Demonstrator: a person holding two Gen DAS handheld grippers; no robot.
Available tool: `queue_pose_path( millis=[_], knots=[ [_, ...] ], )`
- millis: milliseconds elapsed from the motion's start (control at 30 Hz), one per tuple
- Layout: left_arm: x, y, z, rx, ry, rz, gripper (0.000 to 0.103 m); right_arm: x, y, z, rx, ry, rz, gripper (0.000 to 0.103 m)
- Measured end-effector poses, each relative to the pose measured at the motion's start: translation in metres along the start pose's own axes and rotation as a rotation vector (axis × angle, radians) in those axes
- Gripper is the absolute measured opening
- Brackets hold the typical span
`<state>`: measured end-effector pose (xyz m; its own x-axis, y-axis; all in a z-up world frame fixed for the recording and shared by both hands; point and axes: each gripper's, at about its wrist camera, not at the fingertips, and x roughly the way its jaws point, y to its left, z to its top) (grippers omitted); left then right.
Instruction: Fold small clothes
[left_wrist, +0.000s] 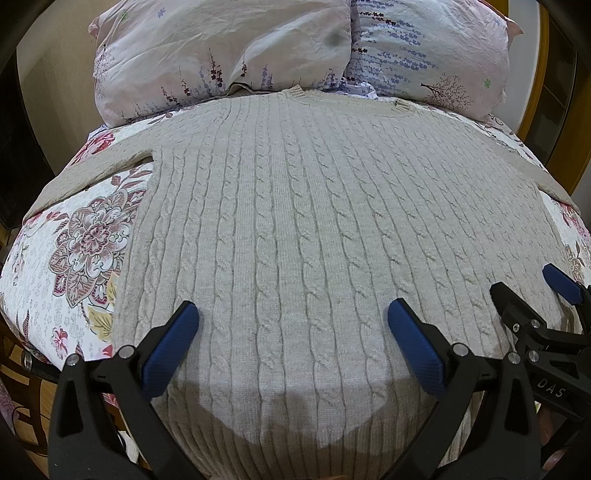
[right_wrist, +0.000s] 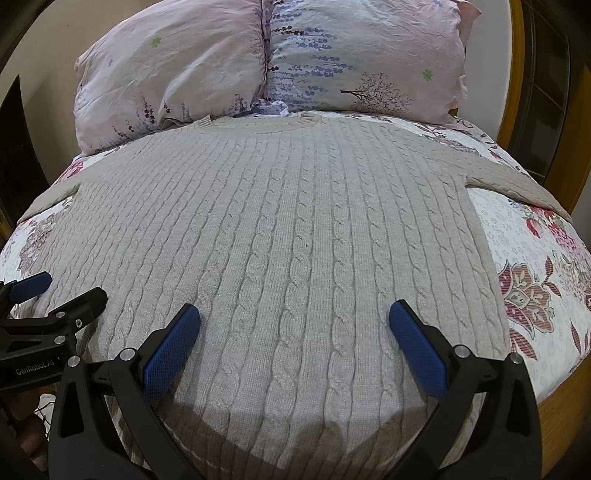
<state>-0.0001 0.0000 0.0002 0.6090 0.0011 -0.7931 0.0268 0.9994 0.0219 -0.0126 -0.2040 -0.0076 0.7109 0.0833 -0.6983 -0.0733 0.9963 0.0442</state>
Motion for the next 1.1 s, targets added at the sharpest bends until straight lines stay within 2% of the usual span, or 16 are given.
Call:
queue_pose_path(
  millis=[800,1100],
  knots=[
    [-0.0031,-0.0014,0.0001,-0.002,-0.024,0.005,0.101,-0.0026,-0.0058,0.0006,-0.013,-0.006,0.007,0.102],
    [-0.0073,-0.0040,-0.0070,-0.002,-0.072,0.012,0.101,-0.0058,-0.0053,-0.0037,-0.046,-0.059,0.034,0.102]
  ],
)
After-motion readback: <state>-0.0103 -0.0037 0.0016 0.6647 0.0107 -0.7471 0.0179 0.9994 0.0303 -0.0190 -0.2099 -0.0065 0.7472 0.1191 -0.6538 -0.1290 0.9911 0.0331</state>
